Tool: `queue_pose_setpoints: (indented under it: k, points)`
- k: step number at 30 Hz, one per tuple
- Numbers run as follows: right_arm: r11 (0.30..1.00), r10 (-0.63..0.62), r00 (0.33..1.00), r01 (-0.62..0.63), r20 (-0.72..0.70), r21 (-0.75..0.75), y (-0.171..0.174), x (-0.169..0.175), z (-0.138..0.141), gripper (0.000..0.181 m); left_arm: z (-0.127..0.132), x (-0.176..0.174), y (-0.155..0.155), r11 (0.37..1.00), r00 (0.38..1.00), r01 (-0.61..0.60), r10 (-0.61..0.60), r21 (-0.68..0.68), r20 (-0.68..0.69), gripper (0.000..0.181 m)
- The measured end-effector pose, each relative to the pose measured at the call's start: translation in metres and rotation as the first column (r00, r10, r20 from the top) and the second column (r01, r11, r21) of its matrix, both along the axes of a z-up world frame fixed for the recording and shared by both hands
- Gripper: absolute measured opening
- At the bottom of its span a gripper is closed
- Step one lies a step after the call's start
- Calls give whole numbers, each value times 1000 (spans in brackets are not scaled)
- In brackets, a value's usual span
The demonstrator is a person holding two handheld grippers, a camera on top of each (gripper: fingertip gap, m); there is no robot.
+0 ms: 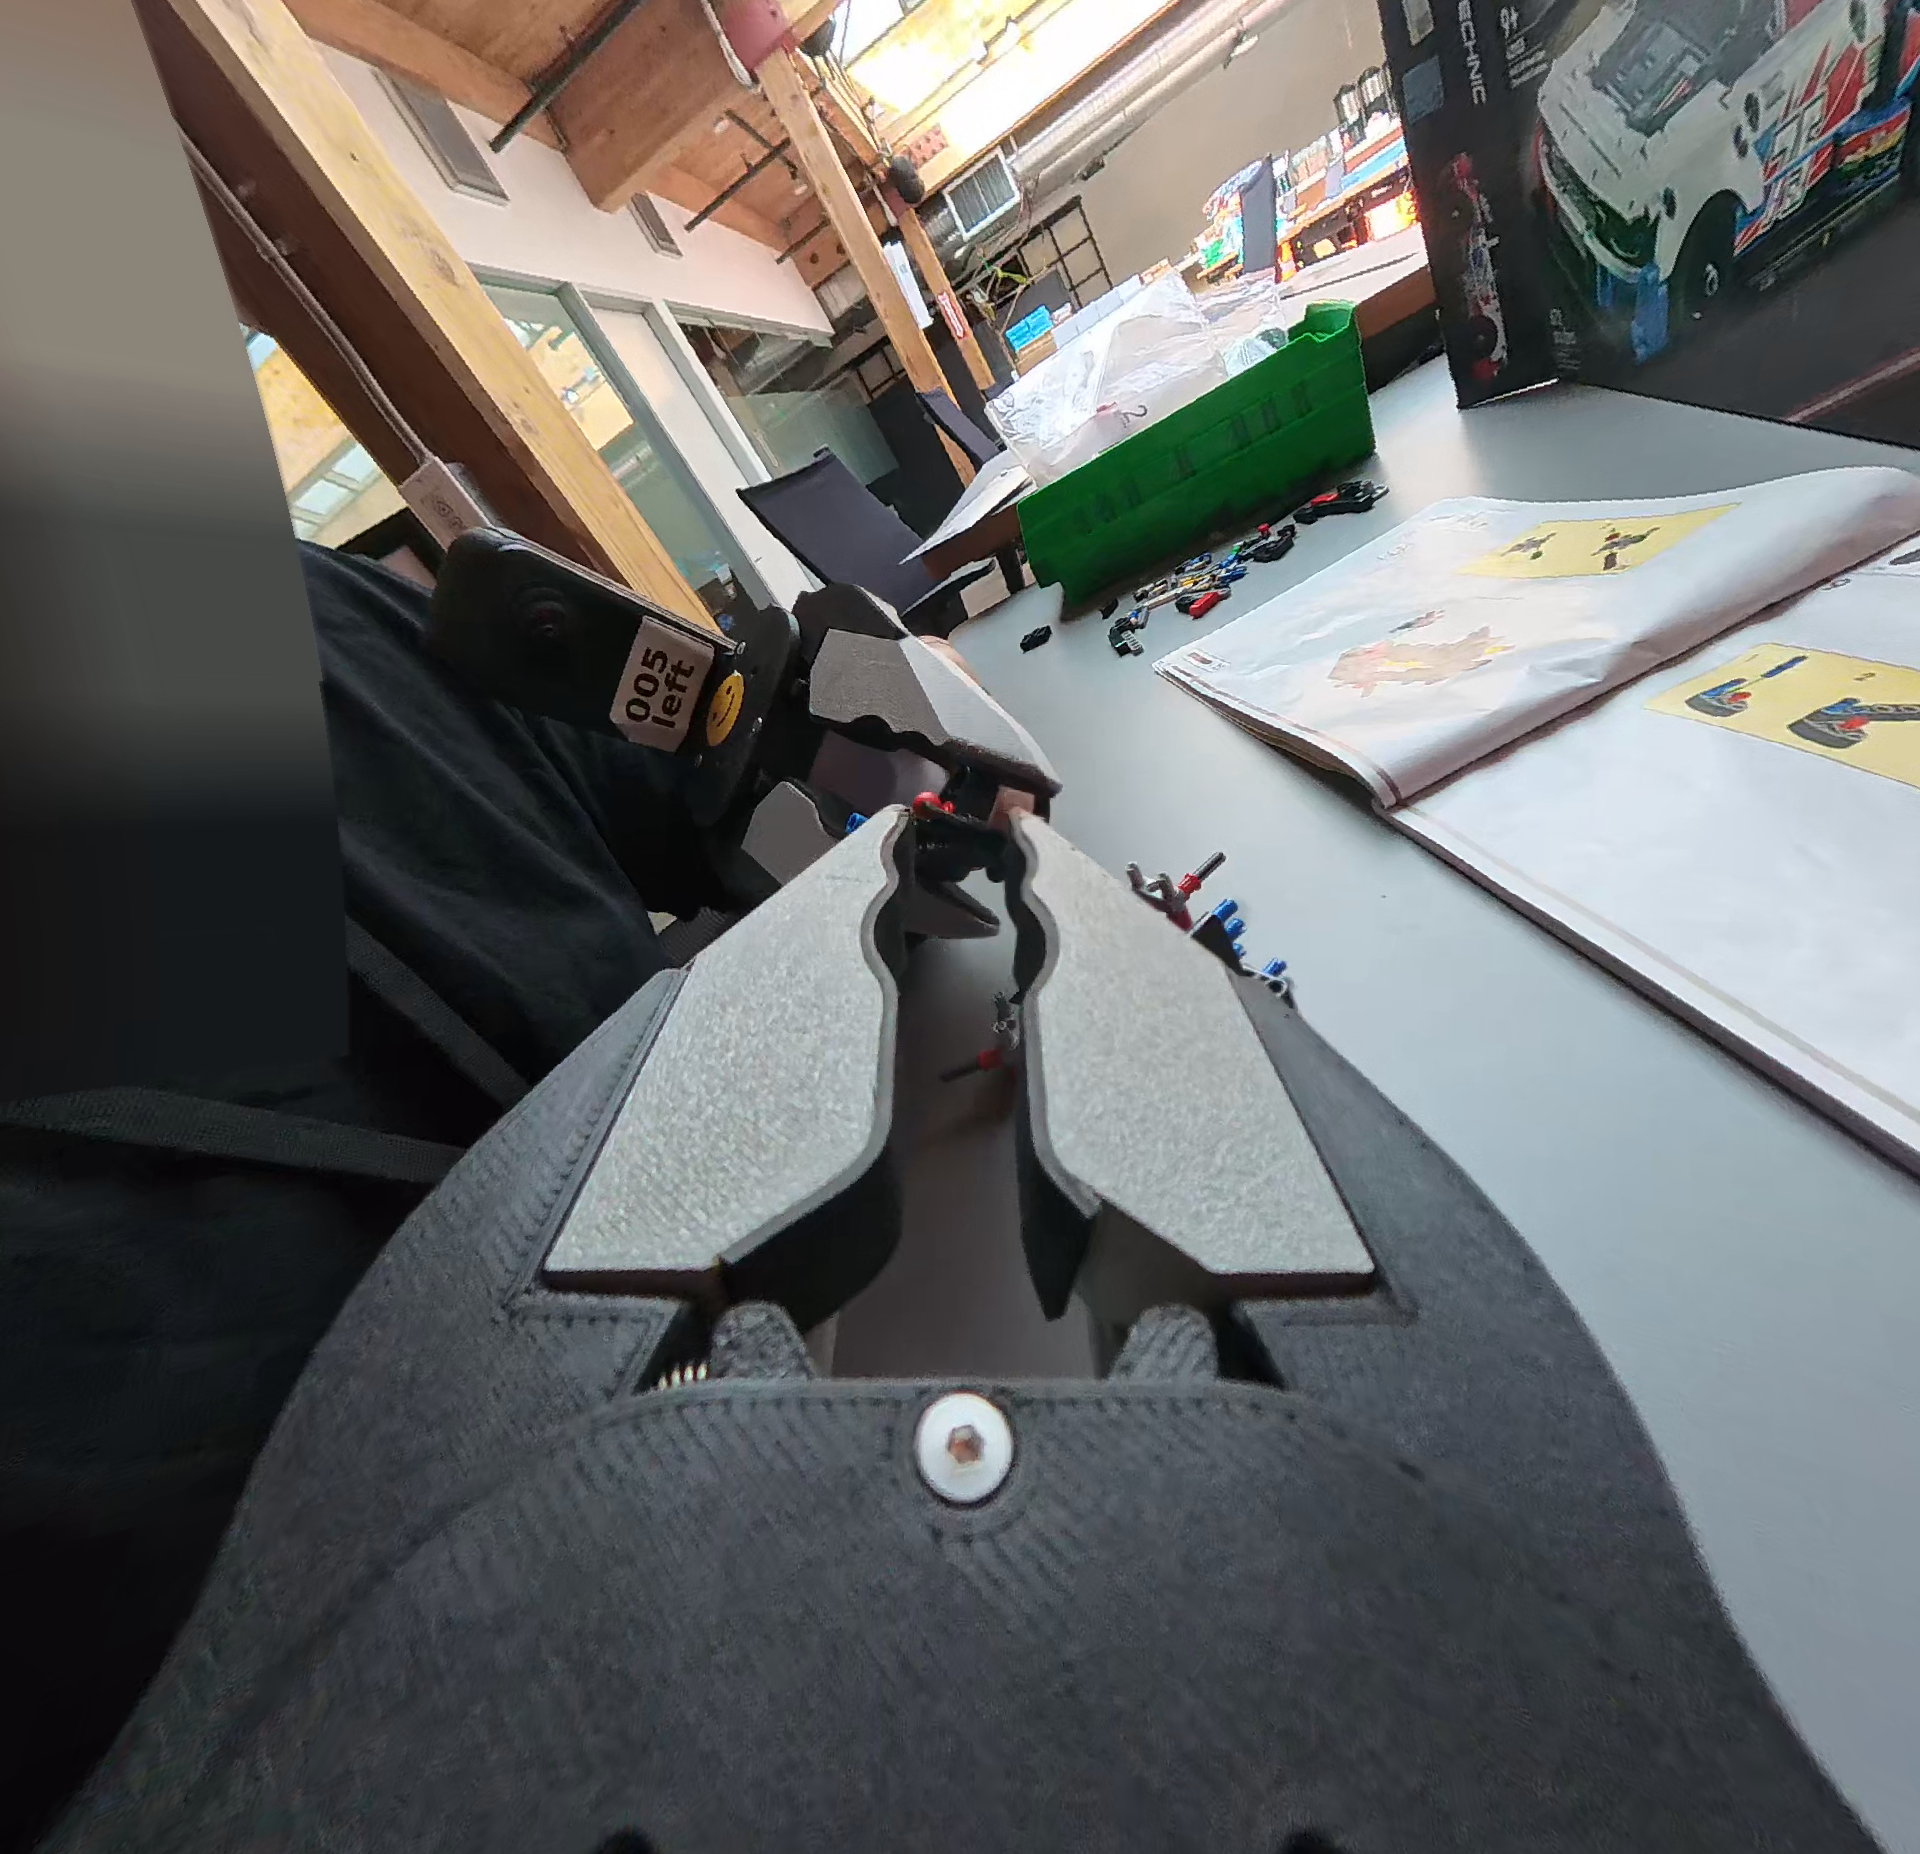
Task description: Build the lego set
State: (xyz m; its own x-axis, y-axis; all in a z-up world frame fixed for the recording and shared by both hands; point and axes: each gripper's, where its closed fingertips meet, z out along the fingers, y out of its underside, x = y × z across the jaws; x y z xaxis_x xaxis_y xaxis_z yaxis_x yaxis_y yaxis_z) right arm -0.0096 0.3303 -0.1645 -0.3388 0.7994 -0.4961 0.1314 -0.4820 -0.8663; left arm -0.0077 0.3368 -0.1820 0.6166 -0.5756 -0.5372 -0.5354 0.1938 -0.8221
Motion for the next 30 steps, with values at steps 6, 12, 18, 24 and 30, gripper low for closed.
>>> queue_pose_setpoints:
  k: [6,12,18,24,30]
  points:
    - [1000,5,1000,-5,17,11,0,0,-2,12,-4,0,1,999,1000,-3,4,-32,8,24]
    - [1000,1,998,-2,57,15,3,1,-8,12,-11,2,2,996,1000,-10,11,-90,9,24]
    - [1000,-22,996,21,89,7,8,0,-14,12,-22,4,3,990,1000,-27,27,-141,-1,24]
    - [1000,-20,996,21,89,-15,10,0,-15,12,-24,5,1,987,1000,-17,18,-161,7,22]
    - [998,-13,996,18,90,-53,12,1,-15,12,-27,6,0,985,1000,-5,6,-172,6,7]
